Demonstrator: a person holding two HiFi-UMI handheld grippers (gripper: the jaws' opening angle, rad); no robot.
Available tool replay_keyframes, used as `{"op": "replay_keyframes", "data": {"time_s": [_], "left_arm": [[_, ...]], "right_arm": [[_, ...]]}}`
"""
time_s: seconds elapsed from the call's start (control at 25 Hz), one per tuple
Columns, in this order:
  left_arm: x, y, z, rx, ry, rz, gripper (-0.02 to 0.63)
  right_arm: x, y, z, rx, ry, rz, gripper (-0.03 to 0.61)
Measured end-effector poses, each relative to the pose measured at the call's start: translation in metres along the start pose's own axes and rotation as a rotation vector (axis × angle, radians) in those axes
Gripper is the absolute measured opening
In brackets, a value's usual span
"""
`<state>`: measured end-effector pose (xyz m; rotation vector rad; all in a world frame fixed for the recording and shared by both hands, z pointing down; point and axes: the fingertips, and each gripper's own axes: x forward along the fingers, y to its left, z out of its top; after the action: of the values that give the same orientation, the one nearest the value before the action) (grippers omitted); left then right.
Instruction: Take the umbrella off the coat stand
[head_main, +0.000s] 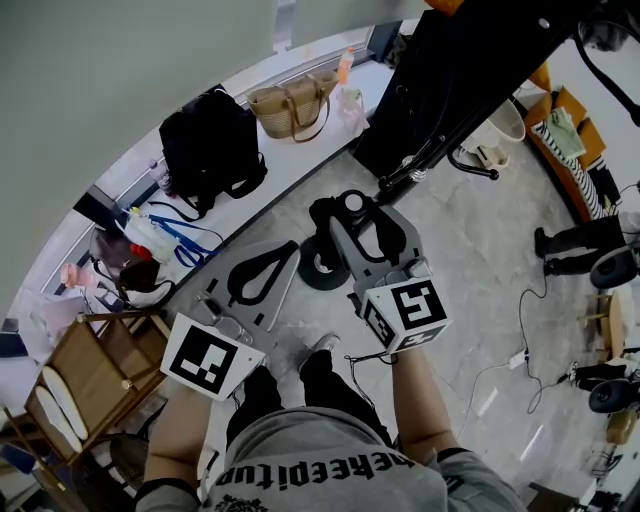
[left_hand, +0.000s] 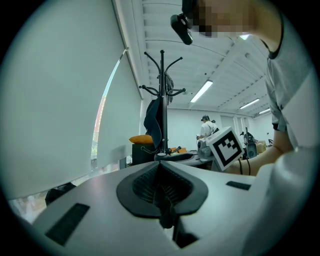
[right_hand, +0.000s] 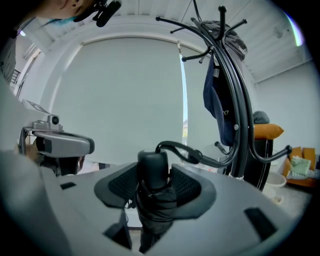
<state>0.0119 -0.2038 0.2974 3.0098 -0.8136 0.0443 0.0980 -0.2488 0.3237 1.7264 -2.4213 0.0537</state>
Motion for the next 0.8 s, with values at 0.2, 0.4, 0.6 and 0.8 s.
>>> {"op": "replay_keyframes", "data": {"time_s": [0.2,0.4,0.6,0.8], "left_arm": [[-0.008,0.002,0.003,0.002,-0.002,-0.011,0.015],[-0.014,0.001,0.008,0.014,-0.014,-0.034,0.015],[-0.018,-0.001,0.013,0.017,-0.025,-0.061,0.015],[-0.022,-0.007,0.017,0.031,-0.034,-0.094,0.015]], "right_arm": [[-0.005,0.007,0.004,0.015,-0.009,-0.016,0.215],[-0.015,0.014,0.011,0.028,-0.025,-0.040,0.215],[-0.030,0.017,0.018,0.038,-0.041,-0.081,0.215],[-0.047,0.019,0.025,0.053,-0.060,-0.126,0.213]]}}
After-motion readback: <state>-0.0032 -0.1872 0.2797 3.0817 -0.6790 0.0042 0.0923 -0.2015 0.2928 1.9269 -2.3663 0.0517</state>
